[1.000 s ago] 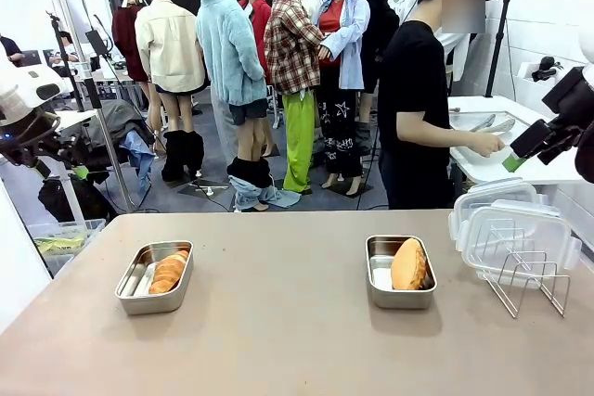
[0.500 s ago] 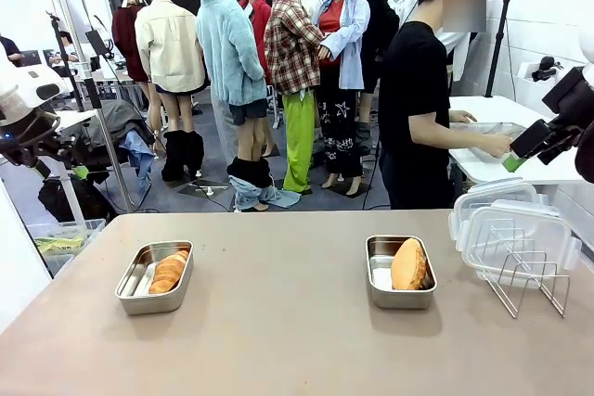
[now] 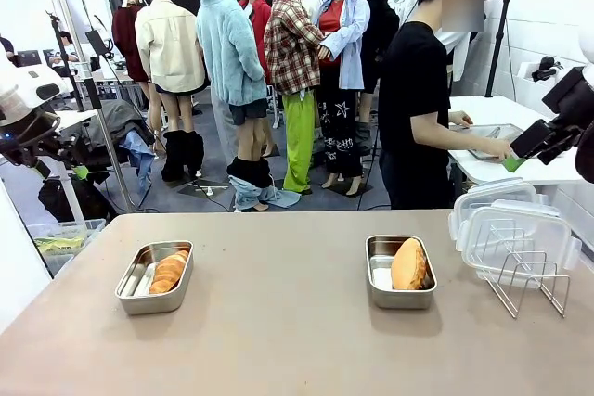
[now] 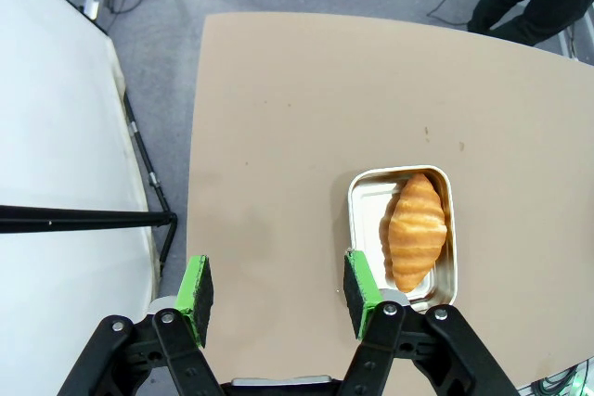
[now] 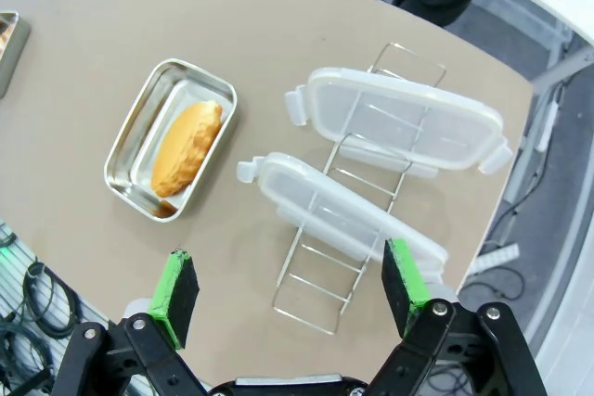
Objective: Place the bread in airtight containers.
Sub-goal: Pick up one Airtight Container lid and hand it to the human.
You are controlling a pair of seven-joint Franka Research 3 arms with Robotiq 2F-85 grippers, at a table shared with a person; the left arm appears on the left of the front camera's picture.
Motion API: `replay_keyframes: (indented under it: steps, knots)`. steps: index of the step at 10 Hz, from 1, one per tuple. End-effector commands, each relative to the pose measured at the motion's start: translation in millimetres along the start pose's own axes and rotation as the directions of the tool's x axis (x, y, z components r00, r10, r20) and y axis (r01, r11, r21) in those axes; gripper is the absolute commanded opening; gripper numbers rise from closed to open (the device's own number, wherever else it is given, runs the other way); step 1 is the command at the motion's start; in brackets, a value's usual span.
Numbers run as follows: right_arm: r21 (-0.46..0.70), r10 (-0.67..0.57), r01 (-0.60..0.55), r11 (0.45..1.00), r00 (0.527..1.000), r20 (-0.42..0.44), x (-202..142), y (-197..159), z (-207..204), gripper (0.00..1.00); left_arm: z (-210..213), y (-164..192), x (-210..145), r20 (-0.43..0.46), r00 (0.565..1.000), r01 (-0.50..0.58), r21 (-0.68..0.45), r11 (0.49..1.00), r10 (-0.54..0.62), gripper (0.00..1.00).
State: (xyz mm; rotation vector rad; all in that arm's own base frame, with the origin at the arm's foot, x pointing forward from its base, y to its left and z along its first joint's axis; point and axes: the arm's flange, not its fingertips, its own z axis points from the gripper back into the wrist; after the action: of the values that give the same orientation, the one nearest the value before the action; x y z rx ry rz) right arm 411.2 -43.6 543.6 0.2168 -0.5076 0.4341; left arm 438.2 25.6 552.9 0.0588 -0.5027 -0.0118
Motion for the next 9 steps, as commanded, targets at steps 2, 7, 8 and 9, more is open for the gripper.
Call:
replay_keyframes:
  steps: [2,7,8,9]
  knots:
    - [-0.004,-0.015,0.015,1.000,1.000,0.008,0.3,0.6,-4.5,0.98,1.4,0.0,-0.3,0.003,1.000,-0.019,0.007,1.000,0.019,0.74]
    - [-0.004,-0.015,0.015,1.000,1.000,0.008,0.3,0.6,-4.5,0.98,1.4,0.0,-0.3,0.003,1.000,-0.019,0.007,1.000,0.019,0.74]
    - [-0.004,-0.015,0.015,1.000,1.000,0.008,0.3,0.6,-4.5,0.98,1.4,0.0,-0.3,0.003,1.000,-0.019,0.007,1.000,0.019,0.74]
    - [-0.004,-0.015,0.015,1.000,1.000,0.008,0.3,0.6,-4.5,0.98,1.4,0.0,-0.3,0.003,1.000,-0.019,0.007,1.000,0.019,0.74]
